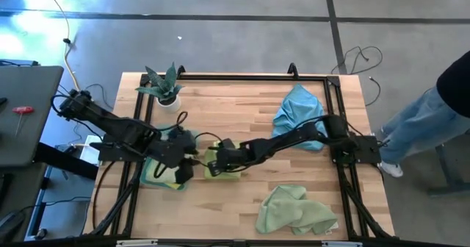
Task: Fold microfiber towels
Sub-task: Fold the light green microfiber towel, then put the light green microfiber towel into the green bin
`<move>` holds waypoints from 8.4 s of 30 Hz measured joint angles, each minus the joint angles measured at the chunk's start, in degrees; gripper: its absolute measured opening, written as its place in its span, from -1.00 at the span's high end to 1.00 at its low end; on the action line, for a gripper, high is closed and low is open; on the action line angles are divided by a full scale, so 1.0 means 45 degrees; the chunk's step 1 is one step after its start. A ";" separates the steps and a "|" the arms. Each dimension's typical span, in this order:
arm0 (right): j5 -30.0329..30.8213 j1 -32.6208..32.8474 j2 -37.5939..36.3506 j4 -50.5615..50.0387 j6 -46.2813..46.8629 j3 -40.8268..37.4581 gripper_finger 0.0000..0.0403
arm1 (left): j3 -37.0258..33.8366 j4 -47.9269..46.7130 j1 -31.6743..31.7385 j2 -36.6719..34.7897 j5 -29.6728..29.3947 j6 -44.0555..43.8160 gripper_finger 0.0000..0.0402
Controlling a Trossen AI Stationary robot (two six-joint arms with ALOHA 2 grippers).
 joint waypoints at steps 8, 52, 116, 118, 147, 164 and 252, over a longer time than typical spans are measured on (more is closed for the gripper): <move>-0.0013 -0.0005 0.0855 -0.0216 0.0005 0.1373 1.00 | -0.0013 -0.0740 -0.0507 -0.0302 -0.0458 -0.0191 0.18; -0.0153 0.0003 0.2286 0.4183 0.1134 0.1434 1.00 | -0.0084 -0.1256 -0.0799 -0.0364 -0.0333 0.0011 0.18; 0.0757 -0.0188 0.0861 -0.1218 -1.0470 0.0016 -0.09 | -0.0079 -0.1276 -0.0794 -0.0359 -0.0615 0.2158 0.18; 0.0715 -0.0258 0.0853 -0.1471 -1.0479 -0.0194 -0.09 | -0.0079 -0.1276 -0.0794 -0.0359 -0.0624 0.2163 0.18; 0.1141 -0.0160 -0.6806 -0.5008 -0.7438 -0.5457 -0.09 | -0.0079 0.1345 0.0552 0.0770 -0.2579 -0.0759 0.18; -0.0891 0.0005 -0.8056 0.3217 -0.0941 -1.1432 -0.09 | -0.0086 0.4654 0.2617 0.6616 0.2414 -0.3151 0.18; -0.0279 -0.0001 -0.7736 0.5058 -0.0552 -1.2336 -0.09 | -0.5038 1.0108 0.7216 0.4712 0.3677 0.1196 -0.46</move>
